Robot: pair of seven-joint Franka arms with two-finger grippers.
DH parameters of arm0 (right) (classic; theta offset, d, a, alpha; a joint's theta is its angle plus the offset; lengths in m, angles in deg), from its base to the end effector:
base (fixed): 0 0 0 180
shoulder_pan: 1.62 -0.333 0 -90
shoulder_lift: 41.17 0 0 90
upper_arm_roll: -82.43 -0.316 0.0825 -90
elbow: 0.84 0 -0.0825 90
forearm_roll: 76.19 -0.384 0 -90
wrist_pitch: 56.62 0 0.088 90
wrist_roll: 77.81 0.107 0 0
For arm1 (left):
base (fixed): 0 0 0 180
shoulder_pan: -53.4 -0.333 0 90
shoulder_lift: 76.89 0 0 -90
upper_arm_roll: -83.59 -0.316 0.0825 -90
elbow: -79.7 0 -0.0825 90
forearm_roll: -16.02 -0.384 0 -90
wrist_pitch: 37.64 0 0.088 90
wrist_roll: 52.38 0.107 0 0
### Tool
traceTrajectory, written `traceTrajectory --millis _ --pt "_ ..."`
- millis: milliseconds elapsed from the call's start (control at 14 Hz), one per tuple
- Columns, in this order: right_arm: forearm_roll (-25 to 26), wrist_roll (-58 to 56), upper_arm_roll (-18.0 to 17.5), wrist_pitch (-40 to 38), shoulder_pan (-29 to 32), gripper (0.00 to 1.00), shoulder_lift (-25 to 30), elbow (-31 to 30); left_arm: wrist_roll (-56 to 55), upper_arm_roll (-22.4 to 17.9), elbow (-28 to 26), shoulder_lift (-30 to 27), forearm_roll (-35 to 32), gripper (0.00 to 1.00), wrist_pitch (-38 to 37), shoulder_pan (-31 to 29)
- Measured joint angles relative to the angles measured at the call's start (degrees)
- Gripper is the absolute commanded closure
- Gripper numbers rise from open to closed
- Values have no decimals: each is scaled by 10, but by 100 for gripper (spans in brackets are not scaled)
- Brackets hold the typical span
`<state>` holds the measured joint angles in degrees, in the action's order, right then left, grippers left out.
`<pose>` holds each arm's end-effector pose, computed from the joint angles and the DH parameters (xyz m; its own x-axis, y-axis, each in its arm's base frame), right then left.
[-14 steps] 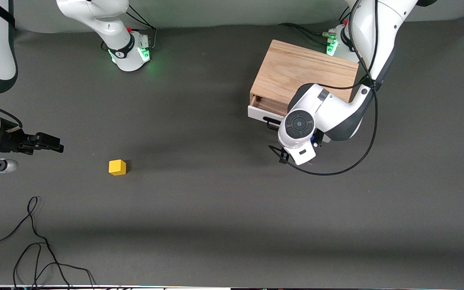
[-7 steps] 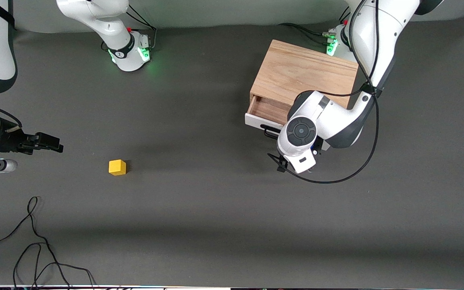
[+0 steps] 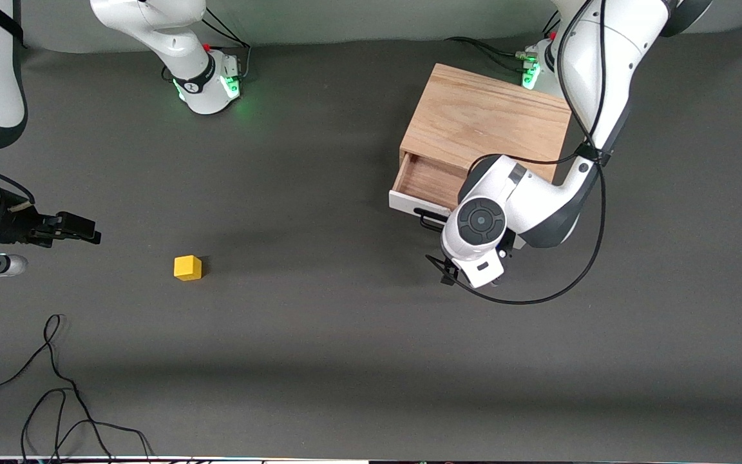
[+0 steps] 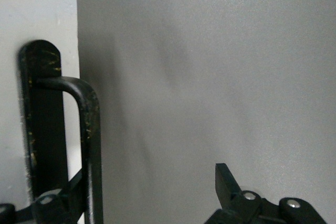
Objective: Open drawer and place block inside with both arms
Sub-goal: 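Pull the drawer handle outward with the left gripper, then keep pulling the drawer further open with the left gripper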
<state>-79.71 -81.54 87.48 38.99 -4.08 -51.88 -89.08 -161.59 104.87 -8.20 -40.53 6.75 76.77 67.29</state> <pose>0.6133 -0.0174 0.5385 0.9984 0.0145 -0.0546 0.0119 -0.9988 -0.0480 0.5886 -0.3566 0.2925 0.2956 0.9547 -0.0339 0.9438 -0.2973 -0.1442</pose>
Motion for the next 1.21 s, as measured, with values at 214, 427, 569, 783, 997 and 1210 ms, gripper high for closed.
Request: traceTrajectory --millis 214,427,569,783,997,1210 --pt "0 0 0 0 0 0 0 0 3 -1 15 5 -5 0 16 0" --pt "0 0 1 0 0 0 1 0 6 -1 21 5 -12 0 33 0" --pt "0 0 1 0 0 0 2 0 8 -1 22 5 -15 0 41 0" --pt "0 0 1 0 0 0 2 0 11 -1 23 7 -17 0 46 0" --pt "0 0 1 0 0 0 2 0 11 0 25 12 -31 0 47 4" --pt "0 0 1 0 0 0 2 1 12 0 29 16 -35 0 44 5"
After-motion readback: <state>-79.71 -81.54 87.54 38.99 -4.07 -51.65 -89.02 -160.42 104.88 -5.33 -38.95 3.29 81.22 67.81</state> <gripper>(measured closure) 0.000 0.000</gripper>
